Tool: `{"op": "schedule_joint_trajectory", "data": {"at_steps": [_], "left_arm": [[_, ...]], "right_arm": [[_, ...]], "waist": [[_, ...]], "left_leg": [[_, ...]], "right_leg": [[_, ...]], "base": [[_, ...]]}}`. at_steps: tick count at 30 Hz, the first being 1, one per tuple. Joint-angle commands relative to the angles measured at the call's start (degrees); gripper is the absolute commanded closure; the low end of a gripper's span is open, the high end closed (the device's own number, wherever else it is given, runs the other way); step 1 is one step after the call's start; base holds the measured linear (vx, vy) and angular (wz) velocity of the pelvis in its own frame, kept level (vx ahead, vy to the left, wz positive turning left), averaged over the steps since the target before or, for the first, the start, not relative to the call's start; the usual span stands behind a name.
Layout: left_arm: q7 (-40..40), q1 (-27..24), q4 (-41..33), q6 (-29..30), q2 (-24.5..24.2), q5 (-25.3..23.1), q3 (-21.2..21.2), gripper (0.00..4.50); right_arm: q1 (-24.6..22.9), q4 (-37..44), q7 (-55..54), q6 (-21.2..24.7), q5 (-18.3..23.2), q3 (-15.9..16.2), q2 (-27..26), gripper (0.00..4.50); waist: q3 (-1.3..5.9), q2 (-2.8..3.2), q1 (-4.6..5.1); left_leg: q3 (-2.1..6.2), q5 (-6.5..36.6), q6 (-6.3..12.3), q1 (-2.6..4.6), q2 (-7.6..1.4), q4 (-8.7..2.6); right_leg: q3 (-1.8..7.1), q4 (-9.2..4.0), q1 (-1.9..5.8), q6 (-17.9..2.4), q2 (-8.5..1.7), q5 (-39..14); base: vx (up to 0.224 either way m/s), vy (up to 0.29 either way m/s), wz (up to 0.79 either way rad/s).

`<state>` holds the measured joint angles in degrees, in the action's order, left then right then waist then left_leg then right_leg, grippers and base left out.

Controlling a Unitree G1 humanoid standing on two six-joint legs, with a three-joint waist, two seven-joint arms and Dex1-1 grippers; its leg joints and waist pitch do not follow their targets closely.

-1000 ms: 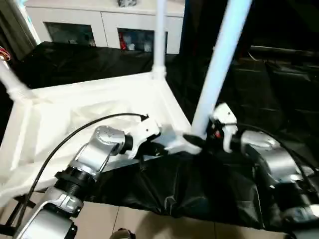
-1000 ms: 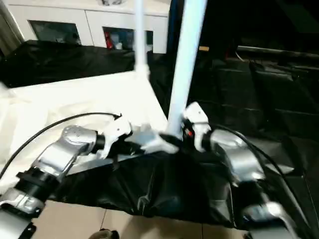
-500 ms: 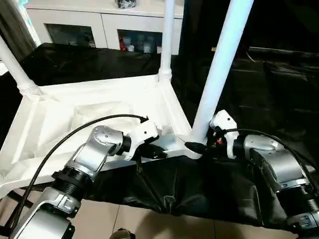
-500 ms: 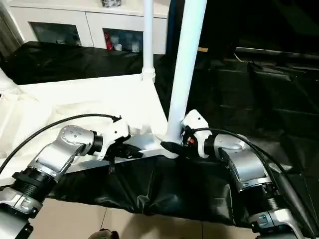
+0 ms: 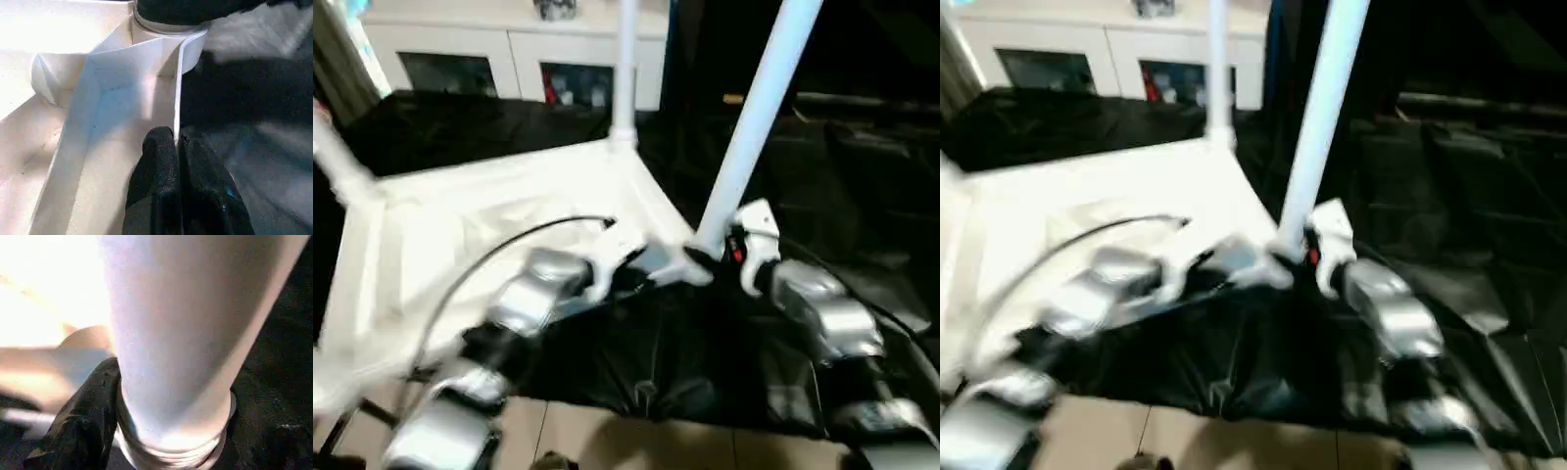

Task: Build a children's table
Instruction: Insert table leg to table base

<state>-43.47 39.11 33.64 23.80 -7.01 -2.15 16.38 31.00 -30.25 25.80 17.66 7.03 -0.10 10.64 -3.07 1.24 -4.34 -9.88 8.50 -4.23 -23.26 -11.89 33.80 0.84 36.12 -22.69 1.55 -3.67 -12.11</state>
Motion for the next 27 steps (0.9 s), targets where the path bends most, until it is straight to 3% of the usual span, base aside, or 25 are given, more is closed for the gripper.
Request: {"op": "schedule_joint_trajectory", "data": {"at_steps": [1, 7, 8, 10, 16, 22, 27], "left_arm": [[7.9, 2.8, 0.9, -2.9, 3.5, 0.4, -2.5, 4.5], [8.2, 2.6, 1.6, -4.4, 4.8, -1.4, -1.3, 4.5], [7.8, 2.3, 1.3, -4.5, 4.6, -1.5, -1.0, 4.5], [7.4, 1.9, 0.9, -4.6, 4.3, -1.2, -0.8, 4.5], [0.2, -1.2, -2.6, -6.3, 1.0, -0.4, 0.7, 4.5], [-5.8, -2.7, -5.2, -6.6, -2.3, 0.9, 1.4, 4.5], [-6.9, -2.9, -5.8, -6.7, -3.2, 1.2, 1.2, 4.5]], "right_arm": [[1.6, -3.9, -2.5, -2.1, 0.8, 3.5, -6.7, 1.76], [4.9, -9.7, -7.4, -6.4, -2.0, 2.8, -10.1, 1.76], [5.1, -10.1, -6.7, -6.6, -1.5, 2.3, -10.1, 1.2], [5.5, -11.0, -5.5, -7.0, -0.8, 1.4, -10.1, 1.04], [4.3, -9.6, -0.1, -8.9, -2.2, 2.3, -5.1, 0.78], [1.0, -4.7, 9.1, -7.8, -1.8, 3.7, 0.2, 0.78], [-0.1, -3.8, 11.8, -7.6, -1.7, 3.8, 2.2, 0.78]], "waist": [[4.33, -0.56, 0.17], [4.4, -0.26, 0.77], [4.38, -0.45, 0.76], [4.32, -0.44, 0.79], [4.25, -0.41, 1.21], [4.1, -0.45, 0.74], [3.94, -0.4, 0.83]], "left_leg": [[-0.23, 10.5, -1.04, 1.66, 0.0, -3.39], [-0.21, 9.6, 0.47, 1.58, -0.03, -3.36], [-0.25, 9.7, 0.65, 1.58, -0.04, -3.36], [-0.33, 10.4, 1.25, 1.63, -0.04, -3.36], [-0.22, 11.3, 1.54, 1.56, -0.24, -3.48], [-0.37, 11.5, 1.99, 1.71, -0.29, -3.48], [-0.35, 13.8, 0.95, 1.8, -0.34, -3.72]], "right_leg": [[0.31, -4.39, 2.41, -12.9, -2.34, -2.9], [0.18, -4.29, 2.45, -13.2, -2.26, 0.2], [0.16, -4.32, 2.5, -13.2, -2.25, 0.2], [0.22, -4.42, 2.46, -13.3, -2.25, -0.2], [0.15, -4.52, 2.5, -13.6, -2.34, -1.8], [0.25, -4.69, 2.43, -13.7, -2.2, -2.0], [0.23, -4.95, 2.06, -13.3, -2.27, -6.4]], "base": [[0.0, 0.0, 0.0], [0.0, 0.0, 0.0], [0.0, 0.0, 0.0], [0.0, 0.0, 0.0], [0.0, 0.0, 0.0], [0.0, 0.0, 0.0], [0.0, 0.0, 0.0]]}}
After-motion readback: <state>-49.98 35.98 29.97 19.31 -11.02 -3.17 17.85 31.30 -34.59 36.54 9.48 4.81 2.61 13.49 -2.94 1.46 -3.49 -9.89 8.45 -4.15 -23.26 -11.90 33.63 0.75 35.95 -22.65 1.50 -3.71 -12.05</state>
